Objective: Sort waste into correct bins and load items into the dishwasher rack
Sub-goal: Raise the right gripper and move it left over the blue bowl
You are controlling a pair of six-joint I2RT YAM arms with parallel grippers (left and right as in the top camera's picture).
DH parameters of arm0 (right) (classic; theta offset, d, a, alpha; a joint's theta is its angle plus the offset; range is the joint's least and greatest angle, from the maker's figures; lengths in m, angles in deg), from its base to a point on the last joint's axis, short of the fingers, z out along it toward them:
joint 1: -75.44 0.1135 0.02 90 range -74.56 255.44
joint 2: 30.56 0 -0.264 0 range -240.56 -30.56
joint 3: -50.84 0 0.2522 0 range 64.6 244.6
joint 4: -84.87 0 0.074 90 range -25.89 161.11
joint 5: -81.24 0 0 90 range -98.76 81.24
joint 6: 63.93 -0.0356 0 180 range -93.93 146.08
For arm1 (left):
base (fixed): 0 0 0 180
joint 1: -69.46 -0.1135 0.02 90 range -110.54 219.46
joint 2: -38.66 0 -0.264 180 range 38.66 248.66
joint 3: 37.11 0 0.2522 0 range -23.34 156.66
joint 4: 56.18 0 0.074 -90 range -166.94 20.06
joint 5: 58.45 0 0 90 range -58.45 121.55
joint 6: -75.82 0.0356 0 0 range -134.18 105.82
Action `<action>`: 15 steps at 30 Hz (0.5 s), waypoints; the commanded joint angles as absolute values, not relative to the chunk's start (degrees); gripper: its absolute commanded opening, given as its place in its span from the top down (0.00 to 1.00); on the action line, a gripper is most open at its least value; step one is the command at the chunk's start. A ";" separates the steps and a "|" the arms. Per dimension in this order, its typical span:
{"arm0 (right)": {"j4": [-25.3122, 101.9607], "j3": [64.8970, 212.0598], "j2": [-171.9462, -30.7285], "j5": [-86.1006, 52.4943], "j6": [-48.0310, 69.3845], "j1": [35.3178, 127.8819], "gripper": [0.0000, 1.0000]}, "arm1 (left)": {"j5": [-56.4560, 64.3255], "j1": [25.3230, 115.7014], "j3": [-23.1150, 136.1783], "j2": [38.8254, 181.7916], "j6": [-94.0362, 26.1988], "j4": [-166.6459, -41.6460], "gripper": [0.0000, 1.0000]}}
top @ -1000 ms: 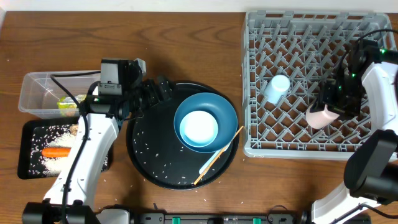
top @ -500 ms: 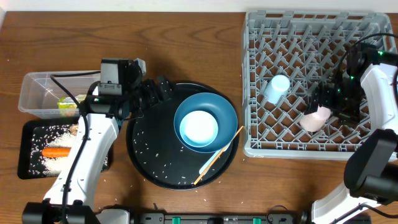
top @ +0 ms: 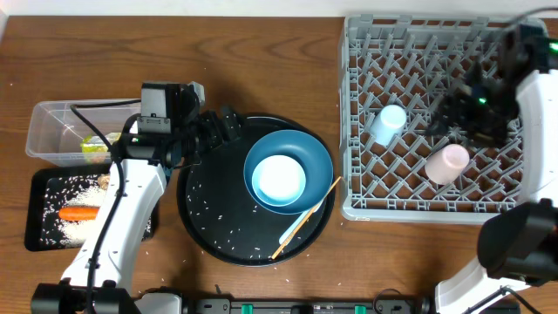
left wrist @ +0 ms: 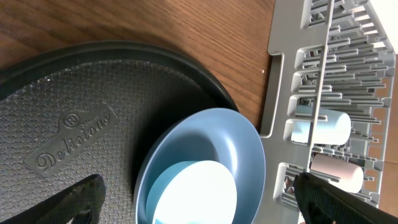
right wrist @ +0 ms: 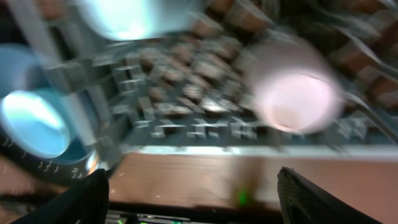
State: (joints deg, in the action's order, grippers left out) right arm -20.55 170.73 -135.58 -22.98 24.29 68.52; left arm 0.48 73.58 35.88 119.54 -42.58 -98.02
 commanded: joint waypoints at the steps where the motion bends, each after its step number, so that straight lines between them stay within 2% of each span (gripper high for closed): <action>1: -18.89 171.78 -133.83 -28.92 27.00 77.09 0.26 | 1.18 73.23 35.88 119.54 -41.84 -97.97 0.02; 6: -11.87 169.83 -133.89 -27.09 25.17 89.70 0.34 | 1.16 73.23 35.88 119.54 -41.84 -97.97 0.02; 11: -2.93 165.46 -135.14 -16.03 20.08 102.11 0.36 | 1.16 73.23 35.88 119.54 -41.84 -97.97 0.02; 15: 4.24 159.76 -135.53 -12.73 19.05 108.60 0.38 | 1.16 73.23 35.88 119.54 -41.84 -97.97 0.02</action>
State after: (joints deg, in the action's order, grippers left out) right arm 2.66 162.82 -135.18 -17.93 21.47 106.07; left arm 0.48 73.58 35.88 119.54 -42.58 -98.02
